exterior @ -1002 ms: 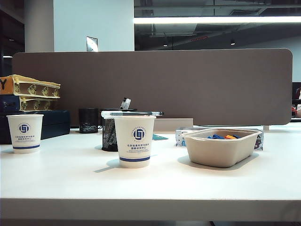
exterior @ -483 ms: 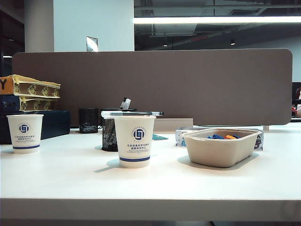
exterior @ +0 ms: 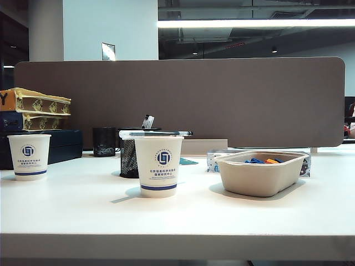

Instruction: Pick up one pen and put it in the pen container.

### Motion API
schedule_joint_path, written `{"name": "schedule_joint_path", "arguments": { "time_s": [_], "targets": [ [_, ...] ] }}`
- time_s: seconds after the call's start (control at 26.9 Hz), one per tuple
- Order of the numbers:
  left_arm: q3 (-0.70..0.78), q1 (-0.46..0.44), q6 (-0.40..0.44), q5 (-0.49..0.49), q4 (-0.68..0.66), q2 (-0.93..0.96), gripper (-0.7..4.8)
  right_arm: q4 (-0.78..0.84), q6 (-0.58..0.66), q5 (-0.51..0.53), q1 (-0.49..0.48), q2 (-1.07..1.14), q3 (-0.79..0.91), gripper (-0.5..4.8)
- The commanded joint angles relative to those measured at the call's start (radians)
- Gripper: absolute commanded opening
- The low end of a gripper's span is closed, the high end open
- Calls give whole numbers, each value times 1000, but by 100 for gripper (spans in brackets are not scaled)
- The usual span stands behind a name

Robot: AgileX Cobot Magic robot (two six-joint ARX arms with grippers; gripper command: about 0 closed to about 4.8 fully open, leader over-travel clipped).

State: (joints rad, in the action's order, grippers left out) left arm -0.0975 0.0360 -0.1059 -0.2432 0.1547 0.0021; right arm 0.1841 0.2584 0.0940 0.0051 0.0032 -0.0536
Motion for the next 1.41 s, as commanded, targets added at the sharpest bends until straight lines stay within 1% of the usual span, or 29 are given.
{"name": "schedule_joint_path", "arguments": {
  "time_s": [0.04,0.19,0.33,0.41,0.56,0.59,0.71,0.74,0.85,0.89,0.93,0.97,1.08,1.19,1.26,1.41],
  "targets": [
    [-34,2,5,-7,-26,3,28,-36,3,2,2,-2,-45,45],
    [-77,2,1,-12,-28,45,28,-70,3,2,2,-1,-89,45],
    [-156,2,2,-66,-25,151,28,-87,4,18,2,43,-132,45],
    [-197,2,2,-72,-19,216,28,-85,4,22,2,101,-171,45],
    [-230,3,-8,-86,46,314,27,-74,4,44,2,225,-248,46],
    [-243,3,-16,-111,57,350,27,-69,3,68,2,280,-279,55],
    [-257,3,-56,-167,67,406,28,-47,4,123,3,380,-320,55],
    [-263,3,-80,-197,71,439,28,-33,4,174,3,442,-341,55],
    [-263,3,-94,-213,70,468,28,-23,5,253,3,545,-370,55],
    [-263,3,-105,-235,71,481,28,-18,10,284,6,591,-379,55],
    [-263,3,-121,-237,72,488,27,-13,19,291,12,607,-382,55],
    [-263,3,-155,-253,72,504,28,14,51,290,31,645,-382,55],
    [-263,3,-182,-272,72,526,28,38,61,292,62,703,-383,55],
    [-263,3,-224,-320,71,550,28,35,65,294,125,792,-396,55],
    [-263,5,-232,-349,71,561,28,39,75,294,149,829,-402,55],
    [-263,5,-267,-371,64,575,28,56,90,302,193,903,-426,55]
  ]
}}
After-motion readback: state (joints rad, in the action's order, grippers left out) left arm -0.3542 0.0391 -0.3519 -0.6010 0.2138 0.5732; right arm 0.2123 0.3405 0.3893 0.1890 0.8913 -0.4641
